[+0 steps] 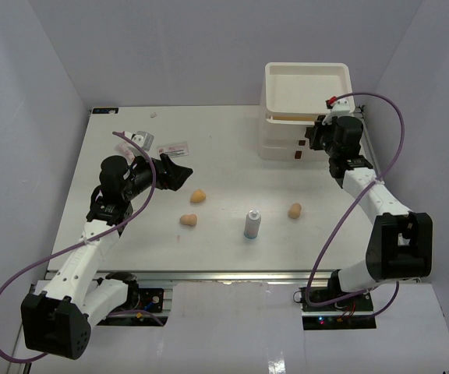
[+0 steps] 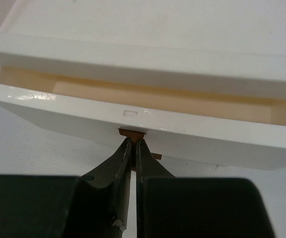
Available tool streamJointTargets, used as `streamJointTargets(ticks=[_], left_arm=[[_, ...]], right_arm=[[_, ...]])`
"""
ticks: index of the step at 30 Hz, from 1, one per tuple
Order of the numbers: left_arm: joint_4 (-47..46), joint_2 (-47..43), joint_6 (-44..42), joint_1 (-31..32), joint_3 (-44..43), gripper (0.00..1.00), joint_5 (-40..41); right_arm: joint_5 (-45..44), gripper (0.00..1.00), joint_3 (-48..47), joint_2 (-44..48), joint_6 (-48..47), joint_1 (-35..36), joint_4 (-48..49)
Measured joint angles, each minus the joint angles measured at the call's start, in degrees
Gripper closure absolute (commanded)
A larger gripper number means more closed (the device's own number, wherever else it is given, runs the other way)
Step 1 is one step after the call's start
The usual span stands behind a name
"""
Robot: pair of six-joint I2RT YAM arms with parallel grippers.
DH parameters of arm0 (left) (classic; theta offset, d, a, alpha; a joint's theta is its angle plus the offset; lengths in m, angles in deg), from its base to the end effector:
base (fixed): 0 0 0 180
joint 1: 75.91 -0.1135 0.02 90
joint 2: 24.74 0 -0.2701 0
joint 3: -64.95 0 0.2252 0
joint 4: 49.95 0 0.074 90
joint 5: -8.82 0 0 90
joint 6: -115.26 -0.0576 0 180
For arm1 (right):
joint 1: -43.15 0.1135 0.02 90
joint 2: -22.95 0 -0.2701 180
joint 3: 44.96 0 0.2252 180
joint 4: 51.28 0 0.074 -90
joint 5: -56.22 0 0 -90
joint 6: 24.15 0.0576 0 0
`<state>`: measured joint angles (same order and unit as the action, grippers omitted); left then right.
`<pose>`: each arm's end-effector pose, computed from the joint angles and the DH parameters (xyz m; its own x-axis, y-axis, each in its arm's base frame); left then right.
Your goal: Organize the makeup
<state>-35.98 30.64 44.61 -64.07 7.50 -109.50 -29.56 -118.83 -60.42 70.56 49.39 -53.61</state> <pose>0.2035 -0.0706 0.3182 -0.4008 -0.2140 -0.8908 0.5322 0.7371 -0.4165 0.3371 0.0411 0.3177 -0.2179 0.0586 -0.9742 -0.1627 0.9821 0.0954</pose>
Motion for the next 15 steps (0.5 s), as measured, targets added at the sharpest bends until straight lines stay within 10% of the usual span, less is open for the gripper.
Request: streamJointTargets(ticks=[15], left_arm=[[-0.3, 0.0, 0.5, 0.1, 0.0, 0.02, -3.6]], right_arm=[[5.5, 0.92, 15.0, 18.9, 0.5, -0.9, -4.4]])
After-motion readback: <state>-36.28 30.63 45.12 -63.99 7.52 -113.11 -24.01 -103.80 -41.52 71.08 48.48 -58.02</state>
